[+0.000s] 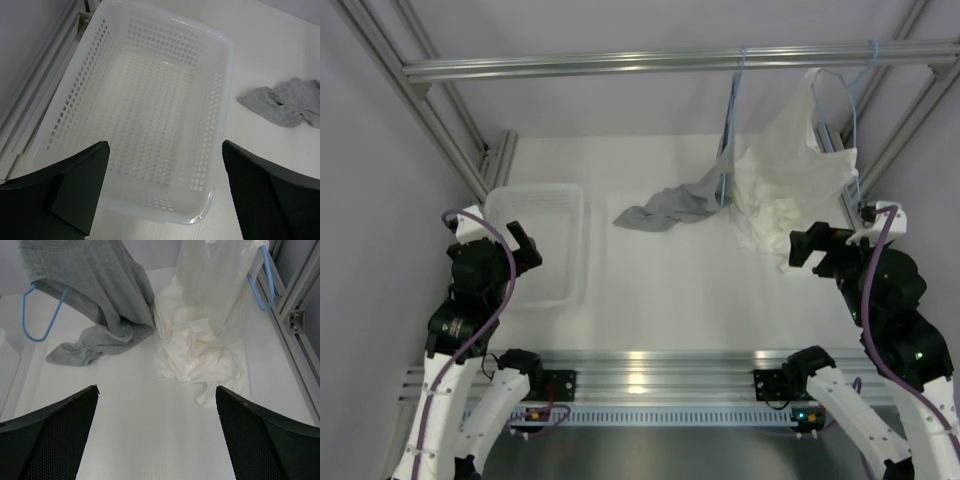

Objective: Remove the tank top from the hanger

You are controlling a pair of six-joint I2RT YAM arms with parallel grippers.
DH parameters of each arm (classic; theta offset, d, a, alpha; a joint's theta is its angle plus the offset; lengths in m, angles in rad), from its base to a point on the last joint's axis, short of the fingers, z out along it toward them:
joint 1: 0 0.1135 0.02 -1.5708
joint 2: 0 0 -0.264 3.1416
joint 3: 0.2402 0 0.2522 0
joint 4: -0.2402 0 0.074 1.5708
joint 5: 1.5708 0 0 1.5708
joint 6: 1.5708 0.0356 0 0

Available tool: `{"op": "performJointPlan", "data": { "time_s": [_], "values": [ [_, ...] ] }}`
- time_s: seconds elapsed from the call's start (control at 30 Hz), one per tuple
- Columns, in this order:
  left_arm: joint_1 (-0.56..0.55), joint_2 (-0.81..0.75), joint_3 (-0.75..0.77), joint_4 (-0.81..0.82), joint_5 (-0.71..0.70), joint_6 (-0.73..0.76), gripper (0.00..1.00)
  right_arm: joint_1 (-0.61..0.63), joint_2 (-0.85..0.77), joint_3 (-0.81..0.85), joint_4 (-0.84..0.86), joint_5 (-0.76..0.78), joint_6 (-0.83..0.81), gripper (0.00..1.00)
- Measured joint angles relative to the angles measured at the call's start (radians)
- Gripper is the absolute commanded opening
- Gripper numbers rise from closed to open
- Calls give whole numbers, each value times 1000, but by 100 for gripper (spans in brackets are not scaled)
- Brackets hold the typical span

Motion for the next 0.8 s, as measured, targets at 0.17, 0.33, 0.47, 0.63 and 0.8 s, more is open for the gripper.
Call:
{"op": "performJointPlan", "data": {
  "time_s": [0.17,0.33,0.47,0.63,0.8],
  "values": [
    [0,0,0,0,3,0,99,0,-19,-1,0,11,-2,99],
    [0,0,0,0,8,0,99,0,-23,-3,13,-11,-6,99],
    [2,0,0,0,11,0,99,0,13,-7,82,-134,24,99],
    [5,0,0,0,23,1,99,3,328,174,167,-258,35,99],
    [5,0,0,0,32,1,99,61,631,396,190,-176,-13,92]
  ]
}}
